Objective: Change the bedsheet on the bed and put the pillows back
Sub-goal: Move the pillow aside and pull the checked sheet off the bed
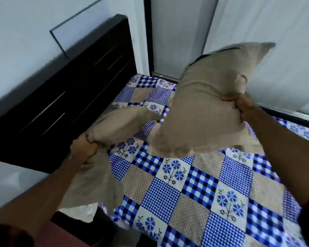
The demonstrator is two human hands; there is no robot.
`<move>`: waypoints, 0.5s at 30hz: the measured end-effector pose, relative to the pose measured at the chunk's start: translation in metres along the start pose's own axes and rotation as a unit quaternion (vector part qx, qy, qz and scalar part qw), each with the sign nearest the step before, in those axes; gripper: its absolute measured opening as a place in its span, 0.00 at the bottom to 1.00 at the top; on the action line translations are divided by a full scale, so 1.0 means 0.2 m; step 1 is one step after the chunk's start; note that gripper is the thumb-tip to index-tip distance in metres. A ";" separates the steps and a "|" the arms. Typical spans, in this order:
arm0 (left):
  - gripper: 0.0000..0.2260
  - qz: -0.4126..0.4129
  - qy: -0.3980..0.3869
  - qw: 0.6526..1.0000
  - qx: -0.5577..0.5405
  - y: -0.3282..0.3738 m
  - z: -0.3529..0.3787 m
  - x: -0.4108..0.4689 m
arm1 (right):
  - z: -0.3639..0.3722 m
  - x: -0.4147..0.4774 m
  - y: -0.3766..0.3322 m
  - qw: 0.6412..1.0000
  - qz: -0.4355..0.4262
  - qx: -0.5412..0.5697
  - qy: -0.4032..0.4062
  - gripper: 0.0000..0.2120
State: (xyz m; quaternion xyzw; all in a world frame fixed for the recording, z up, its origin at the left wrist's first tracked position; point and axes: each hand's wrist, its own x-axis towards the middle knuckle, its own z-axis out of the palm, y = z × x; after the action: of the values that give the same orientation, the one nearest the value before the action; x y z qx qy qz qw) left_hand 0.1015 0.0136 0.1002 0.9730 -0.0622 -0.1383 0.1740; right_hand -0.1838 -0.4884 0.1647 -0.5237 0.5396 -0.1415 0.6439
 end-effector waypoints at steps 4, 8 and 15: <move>0.23 0.012 0.019 1.000 -0.022 0.22 -0.03 -0.40 | -0.37 -0.49 0.14 0.997 -0.051 -0.041 0.035 0.15; 0.17 0.049 0.022 0.997 -0.063 0.53 0.06 -0.83 | -0.63 -0.83 0.45 0.993 -0.092 -0.065 0.034 0.09; 0.21 0.140 -0.065 0.980 -0.123 1.23 0.33 -1.70 | -1.06 -1.27 0.84 0.992 -0.109 -0.058 0.025 0.09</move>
State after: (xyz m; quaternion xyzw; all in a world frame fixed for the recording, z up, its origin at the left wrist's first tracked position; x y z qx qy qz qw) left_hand -0.2596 -0.1789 0.2122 0.9146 -0.1912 -0.1826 0.3059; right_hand -0.5233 -0.3409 0.1926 -0.6124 0.5025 -0.1925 0.5792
